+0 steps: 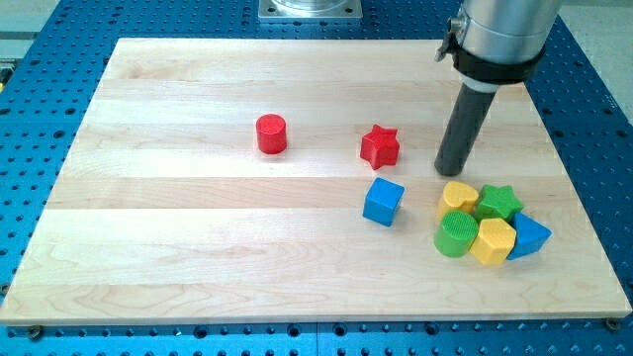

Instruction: Push the res star into the red circle

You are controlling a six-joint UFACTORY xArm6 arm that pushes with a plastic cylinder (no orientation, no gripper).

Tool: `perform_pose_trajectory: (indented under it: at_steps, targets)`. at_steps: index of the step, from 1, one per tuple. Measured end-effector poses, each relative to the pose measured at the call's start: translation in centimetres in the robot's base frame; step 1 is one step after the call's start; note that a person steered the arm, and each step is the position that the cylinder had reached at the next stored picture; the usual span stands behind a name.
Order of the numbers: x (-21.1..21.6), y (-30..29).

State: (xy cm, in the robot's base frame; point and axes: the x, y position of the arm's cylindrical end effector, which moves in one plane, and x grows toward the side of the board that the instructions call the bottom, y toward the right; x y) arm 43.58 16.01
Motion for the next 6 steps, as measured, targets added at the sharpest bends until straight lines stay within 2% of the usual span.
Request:
perform_pose_trajectory:
  at_steps: [1,3,4,5,6]
  targets:
    - [-1.7,-5.7]
    - [-1.7,-18.5]
    - [-1.4,-13.0]
    - [1.5,-7.3]
    - [4.2,-14.1]
